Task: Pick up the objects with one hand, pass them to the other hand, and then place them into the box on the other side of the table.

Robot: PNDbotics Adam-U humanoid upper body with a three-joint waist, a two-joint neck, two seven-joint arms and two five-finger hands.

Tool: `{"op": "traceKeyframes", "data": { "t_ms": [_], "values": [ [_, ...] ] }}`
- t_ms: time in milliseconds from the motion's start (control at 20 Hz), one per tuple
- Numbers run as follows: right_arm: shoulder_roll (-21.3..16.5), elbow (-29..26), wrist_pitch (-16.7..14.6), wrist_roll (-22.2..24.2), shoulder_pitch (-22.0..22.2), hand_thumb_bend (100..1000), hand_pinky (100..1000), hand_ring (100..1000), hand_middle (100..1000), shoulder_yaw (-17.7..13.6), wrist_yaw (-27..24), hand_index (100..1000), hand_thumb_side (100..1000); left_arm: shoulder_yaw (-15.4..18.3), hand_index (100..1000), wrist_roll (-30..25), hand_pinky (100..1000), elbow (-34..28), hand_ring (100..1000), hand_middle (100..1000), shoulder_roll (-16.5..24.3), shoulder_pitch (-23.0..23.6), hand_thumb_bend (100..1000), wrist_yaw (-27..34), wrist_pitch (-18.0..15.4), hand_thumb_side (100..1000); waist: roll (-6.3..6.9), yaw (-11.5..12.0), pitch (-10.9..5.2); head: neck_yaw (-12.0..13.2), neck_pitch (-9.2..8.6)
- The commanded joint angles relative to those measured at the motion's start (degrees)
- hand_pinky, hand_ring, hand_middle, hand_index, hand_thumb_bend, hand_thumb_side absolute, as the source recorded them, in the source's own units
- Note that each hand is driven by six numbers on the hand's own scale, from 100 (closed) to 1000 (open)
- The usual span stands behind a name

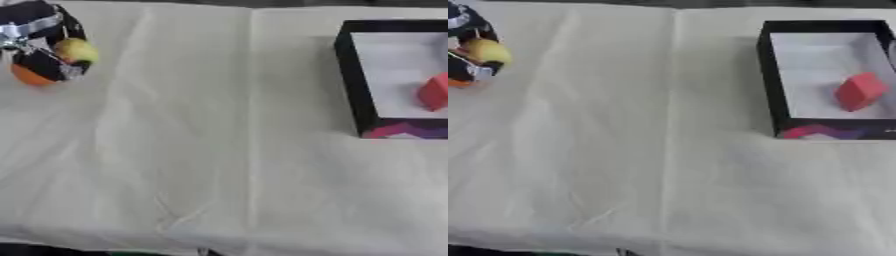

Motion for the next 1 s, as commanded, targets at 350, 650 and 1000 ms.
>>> {"op": "traceKeyframes", "data": {
  "t_ms": [350, 650, 1000],
  "values": [
    [3.55, -5.22, 5.09, 13.01, -7.42, 178, 879, 798, 769, 7.63, 3.21, 934, 312, 1.4, 490, 14.61, 529, -5.31, 368, 366, -9.08, 2.49, 100, -3.5, 1.59, 100, -0.87, 0.37, -1.63, -1.82, -0.49],
    [7.49, -5.66, 10.2, 25.32, -13.19, 239, 881, 815, 796, 14.75, 6.53, 950, 344, 1.74, 492, 22.44, 525, -5.48, 366, 362, -13.87, 3.78, 100, -6.59, -1.29, 100, -1.64, 0.33, -1.88, -2.93, -0.55],
    [11.23, -5.44, 15.31, 39.22, -18.62, 333, 885, 837, 821, 20.96, 12.67, 967, 342, 1.56, 498, 31.76, 535, -5.92, 379, 371, -17.13, 5.07, 100, -10.81, -6.92, 100, -2.43, 0.05, -2.21, -4.42, -0.24]
  ]
}}
